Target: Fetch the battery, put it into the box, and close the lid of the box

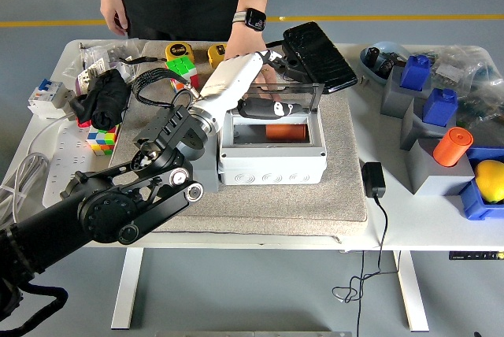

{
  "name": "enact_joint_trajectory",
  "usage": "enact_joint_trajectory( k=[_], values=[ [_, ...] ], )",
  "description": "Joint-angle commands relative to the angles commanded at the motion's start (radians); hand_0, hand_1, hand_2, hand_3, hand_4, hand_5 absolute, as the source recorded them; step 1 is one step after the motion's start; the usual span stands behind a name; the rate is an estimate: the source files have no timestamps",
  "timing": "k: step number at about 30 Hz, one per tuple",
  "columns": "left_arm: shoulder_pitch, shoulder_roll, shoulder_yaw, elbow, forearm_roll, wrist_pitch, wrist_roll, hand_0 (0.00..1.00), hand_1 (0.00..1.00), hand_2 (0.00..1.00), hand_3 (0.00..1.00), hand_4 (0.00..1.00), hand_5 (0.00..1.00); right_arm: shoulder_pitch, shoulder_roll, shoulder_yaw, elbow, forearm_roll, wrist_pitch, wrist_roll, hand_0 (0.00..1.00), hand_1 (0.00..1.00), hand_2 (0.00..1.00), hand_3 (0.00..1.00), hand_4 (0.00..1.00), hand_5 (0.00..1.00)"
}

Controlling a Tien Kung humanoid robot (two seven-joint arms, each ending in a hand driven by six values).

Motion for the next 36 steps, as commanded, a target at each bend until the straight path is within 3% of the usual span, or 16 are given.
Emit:
enact_joint_trajectory(
  k=[4, 5, 7, 14, 17, 24, 29, 31, 36],
  values=[
    [0.012, 0.017, 0.003, -0.045, -0.003, -0.044, 0.031, 0.711, 0.727, 0.723, 0.746, 0.994, 0.487, -0.002, 0.000, 0.004, 0.001, -0.001, 0.000, 0.001, 0.610, 0.633, 0.622, 0.573, 0.978, 0.561],
    [0.016, 0.023, 0.004, -0.060, -0.003, -0.056, 0.041, 0.633, 0.659, 0.669, 0.691, 0.995, 0.501, -0.002, 0.000, 0.004, 0.000, -0.001, 0.001, 0.000, 0.610, 0.633, 0.621, 0.573, 0.978, 0.561],
    [0.024, 0.035, 0.008, -0.098, 0.000, -0.086, 0.072, 0.633, 0.659, 0.669, 0.691, 0.995, 0.501, -0.003, 0.000, 0.006, 0.000, -0.002, 0.000, 0.001, 0.610, 0.633, 0.621, 0.573, 0.978, 0.561],
    [0.051, 0.061, 0.040, -0.204, -0.007, -0.098, 0.093, 0.576, 0.628, 0.623, 0.696, 0.998, 0.520, -0.007, 0.001, 0.005, 0.000, -0.002, 0.003, 0.001, 0.610, 0.633, 0.621, 0.573, 0.978, 0.561],
    [0.058, 0.062, 0.058, -0.216, -0.013, -0.098, 0.093, 0.559, 0.614, 0.615, 0.693, 0.998, 0.522, -0.006, 0.001, 0.004, 0.000, -0.002, 0.003, 0.001, 0.610, 0.633, 0.621, 0.574, 0.978, 0.560],
    [0.075, 0.054, 0.096, -0.183, -0.024, -0.089, 0.079, 0.549, 0.613, 0.609, 0.701, 0.998, 0.546, -0.003, 0.002, 0.006, 0.001, -0.004, 0.001, 0.001, 0.610, 0.633, 0.621, 0.573, 0.978, 0.560],
    [0.082, 0.060, 0.075, -0.176, -0.038, -0.066, 0.045, 0.546, 0.608, 0.606, 0.701, 0.998, 0.548, -0.006, 0.001, 0.007, 0.002, -0.001, -0.002, 0.012, 0.610, 0.632, 0.621, 0.573, 0.977, 0.561],
    [0.085, 0.066, 0.062, -0.185, -0.043, -0.051, 0.027, 0.546, 0.608, 0.606, 0.701, 0.998, 0.548, -0.007, 0.001, 0.008, 0.002, -0.001, -0.004, 0.015, 0.610, 0.632, 0.621, 0.573, 0.977, 0.561],
    [0.117, 0.079, 0.001, -0.215, -0.110, 0.034, -0.077, 0.543, 0.612, 0.608, 0.692, 0.998, 0.545, -0.007, 0.001, 0.005, 0.002, -0.001, -0.004, 0.015, 0.609, 0.632, 0.621, 0.573, 0.977, 0.560]
  ],
)
